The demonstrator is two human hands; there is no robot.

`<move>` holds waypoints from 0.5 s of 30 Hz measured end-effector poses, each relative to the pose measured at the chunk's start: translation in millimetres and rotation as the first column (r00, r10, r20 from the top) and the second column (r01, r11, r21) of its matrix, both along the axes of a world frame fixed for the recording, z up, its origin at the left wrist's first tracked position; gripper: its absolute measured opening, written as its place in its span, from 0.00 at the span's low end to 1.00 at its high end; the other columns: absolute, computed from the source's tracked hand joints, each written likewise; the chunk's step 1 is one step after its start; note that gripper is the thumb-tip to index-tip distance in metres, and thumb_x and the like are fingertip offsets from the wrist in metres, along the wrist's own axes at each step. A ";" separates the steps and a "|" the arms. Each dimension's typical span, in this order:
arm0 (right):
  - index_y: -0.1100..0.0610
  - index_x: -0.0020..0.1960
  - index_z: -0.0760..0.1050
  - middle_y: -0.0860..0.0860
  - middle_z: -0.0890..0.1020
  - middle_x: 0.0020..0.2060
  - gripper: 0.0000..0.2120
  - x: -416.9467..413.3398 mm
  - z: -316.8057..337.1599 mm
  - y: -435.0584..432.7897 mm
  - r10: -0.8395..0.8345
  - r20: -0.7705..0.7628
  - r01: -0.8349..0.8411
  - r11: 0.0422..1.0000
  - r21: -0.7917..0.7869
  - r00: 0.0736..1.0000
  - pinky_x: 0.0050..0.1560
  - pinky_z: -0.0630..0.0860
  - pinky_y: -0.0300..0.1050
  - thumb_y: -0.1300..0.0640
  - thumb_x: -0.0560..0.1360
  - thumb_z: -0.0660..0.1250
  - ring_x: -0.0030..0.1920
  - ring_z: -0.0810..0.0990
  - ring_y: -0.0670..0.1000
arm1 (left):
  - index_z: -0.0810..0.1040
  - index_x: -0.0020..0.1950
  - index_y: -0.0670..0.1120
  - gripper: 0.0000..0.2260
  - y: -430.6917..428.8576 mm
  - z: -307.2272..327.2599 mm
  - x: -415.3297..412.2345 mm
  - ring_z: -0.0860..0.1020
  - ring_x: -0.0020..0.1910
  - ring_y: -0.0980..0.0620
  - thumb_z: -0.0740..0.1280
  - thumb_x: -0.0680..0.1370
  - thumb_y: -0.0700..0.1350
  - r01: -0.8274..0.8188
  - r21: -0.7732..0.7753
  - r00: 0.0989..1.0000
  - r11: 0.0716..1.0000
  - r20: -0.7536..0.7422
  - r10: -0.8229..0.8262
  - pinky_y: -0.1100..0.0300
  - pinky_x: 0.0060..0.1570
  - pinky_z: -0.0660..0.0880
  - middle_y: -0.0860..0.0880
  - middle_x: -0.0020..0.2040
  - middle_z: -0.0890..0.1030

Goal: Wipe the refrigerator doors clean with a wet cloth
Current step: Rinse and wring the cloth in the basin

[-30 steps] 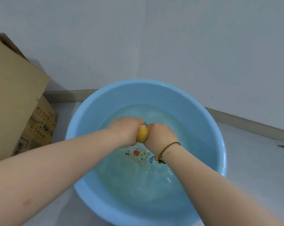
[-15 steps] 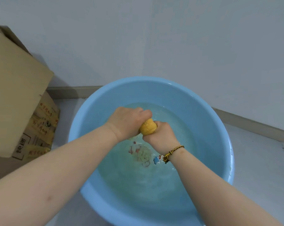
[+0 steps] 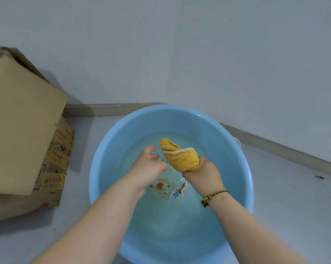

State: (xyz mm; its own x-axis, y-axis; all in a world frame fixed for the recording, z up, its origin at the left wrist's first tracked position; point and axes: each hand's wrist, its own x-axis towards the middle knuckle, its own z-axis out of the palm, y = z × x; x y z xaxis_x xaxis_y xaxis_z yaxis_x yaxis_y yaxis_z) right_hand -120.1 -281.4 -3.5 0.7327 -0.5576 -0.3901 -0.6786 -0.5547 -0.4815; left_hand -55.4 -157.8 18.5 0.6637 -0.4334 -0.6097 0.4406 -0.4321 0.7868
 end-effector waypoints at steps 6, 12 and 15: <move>0.54 0.43 0.63 0.46 0.71 0.29 0.11 -20.0 129.3 31.6 -0.102 0.188 0.085 0.991 0.099 0.977 0.25 0.64 0.34 0.64 0.70 0.64 0.32 0.71 0.51 | 0.72 0.58 0.47 0.15 -1.5 123.7 -16.0 0.77 0.46 0.53 0.63 0.76 0.53 -0.289 -0.177 0.938 0.941 -0.249 0.241 0.53 0.52 0.72 0.49 0.54 0.77; 0.58 0.53 0.71 0.43 0.71 0.41 0.21 -38.4 261.6 61.3 0.080 0.369 -0.126 0.987 0.104 0.926 0.41 0.65 0.28 0.47 0.64 0.61 0.44 0.72 0.47 | 0.70 0.55 0.44 0.10 12.9 247.0 -14.1 0.77 0.39 0.53 0.65 0.75 0.43 -0.390 -0.247 0.905 0.887 -0.281 0.320 0.60 0.34 0.73 0.48 0.45 0.77; 0.46 0.47 0.72 0.38 0.72 0.41 0.17 -51.4 342.0 61.6 -0.055 0.416 -0.057 0.965 0.254 0.908 0.45 0.67 0.27 0.38 0.64 0.59 0.45 0.72 0.42 | 0.72 0.52 0.45 0.07 23.7 318.8 -14.4 0.77 0.38 0.53 0.65 0.75 0.39 -0.289 -0.317 0.946 0.903 -0.239 0.219 0.64 0.30 0.76 0.48 0.42 0.79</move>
State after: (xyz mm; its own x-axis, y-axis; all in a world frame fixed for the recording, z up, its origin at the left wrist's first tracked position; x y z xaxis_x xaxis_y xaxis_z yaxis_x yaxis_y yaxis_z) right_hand -171.5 -219.8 338.5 0.8592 -0.4798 -0.1779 -0.3843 -0.3754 -0.8434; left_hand -69.8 -134.2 337.3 0.6640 -0.4711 -0.5807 0.6569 -0.0035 0.7540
